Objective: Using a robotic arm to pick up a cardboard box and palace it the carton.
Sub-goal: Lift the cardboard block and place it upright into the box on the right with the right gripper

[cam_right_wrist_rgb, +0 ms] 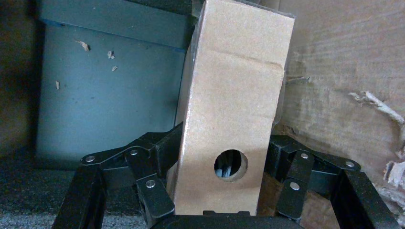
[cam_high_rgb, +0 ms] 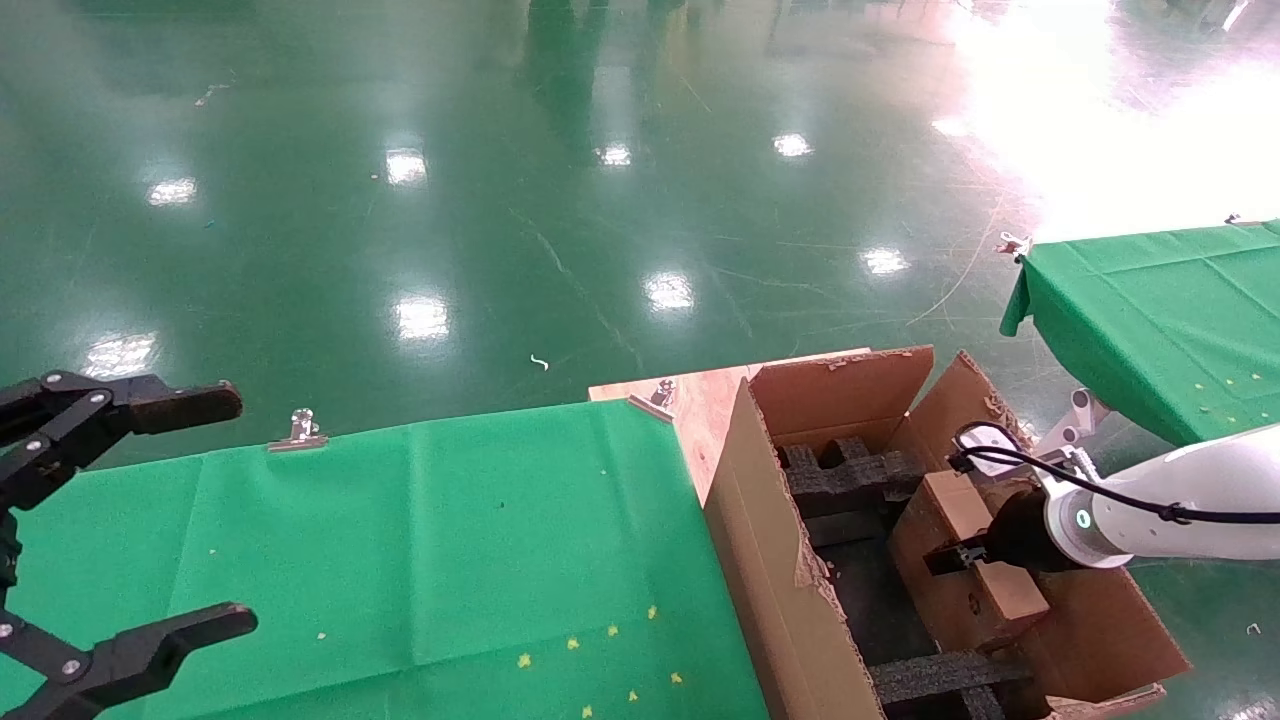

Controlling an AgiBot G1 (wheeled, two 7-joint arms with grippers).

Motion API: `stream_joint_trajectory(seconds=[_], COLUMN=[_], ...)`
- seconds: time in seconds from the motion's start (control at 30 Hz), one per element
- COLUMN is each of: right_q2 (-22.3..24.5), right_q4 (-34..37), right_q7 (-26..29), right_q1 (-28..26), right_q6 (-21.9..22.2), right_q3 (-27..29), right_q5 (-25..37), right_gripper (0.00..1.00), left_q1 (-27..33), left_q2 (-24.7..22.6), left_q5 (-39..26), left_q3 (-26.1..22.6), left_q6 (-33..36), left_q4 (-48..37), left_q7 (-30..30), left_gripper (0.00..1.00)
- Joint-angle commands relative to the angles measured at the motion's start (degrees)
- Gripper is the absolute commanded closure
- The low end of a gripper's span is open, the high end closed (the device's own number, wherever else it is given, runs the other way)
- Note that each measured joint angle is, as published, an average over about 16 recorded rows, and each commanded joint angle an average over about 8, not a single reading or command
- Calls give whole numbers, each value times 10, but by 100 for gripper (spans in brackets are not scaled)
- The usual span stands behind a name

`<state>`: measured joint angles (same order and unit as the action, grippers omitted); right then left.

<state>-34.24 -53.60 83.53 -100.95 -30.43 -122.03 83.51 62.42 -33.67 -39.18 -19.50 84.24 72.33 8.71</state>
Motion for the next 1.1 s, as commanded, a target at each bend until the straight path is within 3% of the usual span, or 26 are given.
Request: stream_joint_trajectory(seconds=[0.03,0.07,1.1], right_q2=[-2,-2,13], right_q4=[2,2,-21], right_q7=[-2,-2,4], right_q1=[2,2,-27], right_q6=[0,0,-3], right_q3=[0,0,0], right_q5=[-1,-2,16], right_gripper=[7,0,0], left_q1=[0,0,0], left_q2=[0,0,0], left_q5=[0,0,0], left_q3=[0,0,0], left_q6=[0,0,0], left_q4=[0,0,0], left_q7=[0,0,0], left_gripper=[0,0,0])
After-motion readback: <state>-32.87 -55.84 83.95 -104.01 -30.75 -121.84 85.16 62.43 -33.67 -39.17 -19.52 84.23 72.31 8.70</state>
